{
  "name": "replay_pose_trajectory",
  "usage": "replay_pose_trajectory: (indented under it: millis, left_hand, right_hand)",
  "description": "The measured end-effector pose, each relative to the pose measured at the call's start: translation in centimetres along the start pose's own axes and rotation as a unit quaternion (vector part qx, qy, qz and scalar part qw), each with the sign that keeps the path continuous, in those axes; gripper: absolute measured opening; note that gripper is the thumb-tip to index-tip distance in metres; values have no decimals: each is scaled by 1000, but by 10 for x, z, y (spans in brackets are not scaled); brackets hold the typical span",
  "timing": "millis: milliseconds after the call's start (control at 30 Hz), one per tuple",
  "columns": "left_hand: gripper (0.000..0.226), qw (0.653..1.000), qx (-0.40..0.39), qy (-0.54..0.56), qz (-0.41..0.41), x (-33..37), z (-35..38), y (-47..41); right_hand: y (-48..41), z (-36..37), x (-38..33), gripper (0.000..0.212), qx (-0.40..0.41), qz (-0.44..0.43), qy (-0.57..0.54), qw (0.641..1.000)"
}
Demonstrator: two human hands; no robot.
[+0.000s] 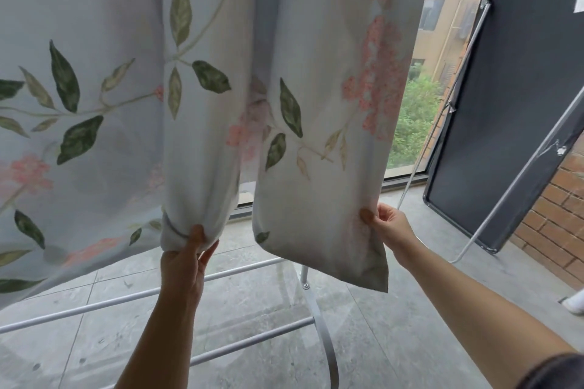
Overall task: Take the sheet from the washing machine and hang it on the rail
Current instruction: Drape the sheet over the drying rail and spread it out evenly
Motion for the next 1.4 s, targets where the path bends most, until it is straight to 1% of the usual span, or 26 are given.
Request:
replay_pose_trajectory:
  millis: [100, 133, 233, 333, 400, 467, 533, 567, 600, 633, 667, 700, 733, 767, 833, 867, 933, 1033, 1100, 1167, 1233, 1300, 1400]
  left_hand:
    - [31, 999, 34, 9, 5, 4, -18, -1]
    - [34, 999, 42, 7, 6, 4, -23, -2]
    - [30, 996, 83, -22, 4, -1, -35, -1]
    - [42, 991, 128, -46, -7, -14, -45, 4]
    - [43, 991, 125, -40, -29, -23, -45, 8]
    - [39, 993, 93, -12, -72, -32, -40, 9]
    - [33, 991, 63, 4, -114, -37, -43, 11]
    - [29, 990, 57, 2, -132, -40, -46, 12]
    - [23, 988, 61, -2, -141, -39, -55, 15]
    - [19, 987, 71, -7, -145, -37, -66, 19]
    - [18, 986, 80, -11, -148, -37, -73, 22]
    - [19, 985, 96, -12, -145, -31, -84, 26]
    - [21, 984, 112, -13, -138, -25, -93, 29]
    - [22, 983, 128, -13, -128, -17, -101, 32]
    - [19, 983, 151, -16, -104, 5, -118, 36]
    - [14, 983, 156, -20, -92, 15, -125, 37]
    - [6, 984, 165, -29, -65, 42, -138, 40]
    - [6, 986, 159, -50, -21, 77, -138, 37]
    - [8, 990, 130, -54, 7, 103, -120, 35]
    - [10, 992, 99, -78, 15, 131, -93, 37]
    - [12, 991, 84, -105, 14, 160, -69, 42]
    - [12, 988, 84, -126, 17, 198, -48, 47]
    - [11, 983, 87, -156, 38, 275, -13, 48]
  right_hand:
    - [-2, -15, 15, 18, 52, 13, 35, 998]
    - [-2, -18, 20, 16, 63, 16, 50, 997]
    - [-2, -18, 25, 18, 89, 20, 94, 991]
    - [4, -14, 26, 16, 110, 35, 139, 984]
    - [11, -9, 25, 16, 121, 41, 171, 977]
    - [24, -3, 29, 20, 122, 61, 221, 966]
    - [43, 13, 48, 37, 109, 103, 238, 960]
    - [57, 21, 62, 43, 101, 140, 221, 960]
    - [72, 36, 81, 44, 79, 191, 197, 958]
    - [89, 52, 101, 41, 52, 249, 179, 951]
    - [105, 65, 121, 33, 17, 307, 168, 936]
    - [124, 85, 136, 25, -38, 360, 163, 918]
    - [139, 106, 144, 23, -94, 394, 157, 901]
    - [151, 128, 146, 27, -147, 405, 144, 891]
    - [162, 176, 136, 33, -227, 385, 93, 890]
    - [163, 196, 125, 31, -253, 364, 61, 894]
    - [163, 235, 94, 20, -297, 317, 6, 901]
    - [159, 267, 50, 12, -322, 265, -26, 909]
    - [157, 282, 21, 13, -334, 237, -22, 912]
    - [156, 294, -11, 14, -342, 224, -19, 912]
    - [155, 307, -51, 17, -347, 220, -29, 911]
    - [153, 322, -98, 18, -357, 198, -42, 912]
    - [148, 346, -185, 16, -360, 162, -44, 918]
Point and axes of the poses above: each hand's wrist, its own y-axis away from the middle knuckle, its own z-axis out of the palm, x = y × z, the point moved 9 cm from there along -y, towards the middle knuckle, and after that the axes turned 8 degrees about y, right-handed, at the moved point
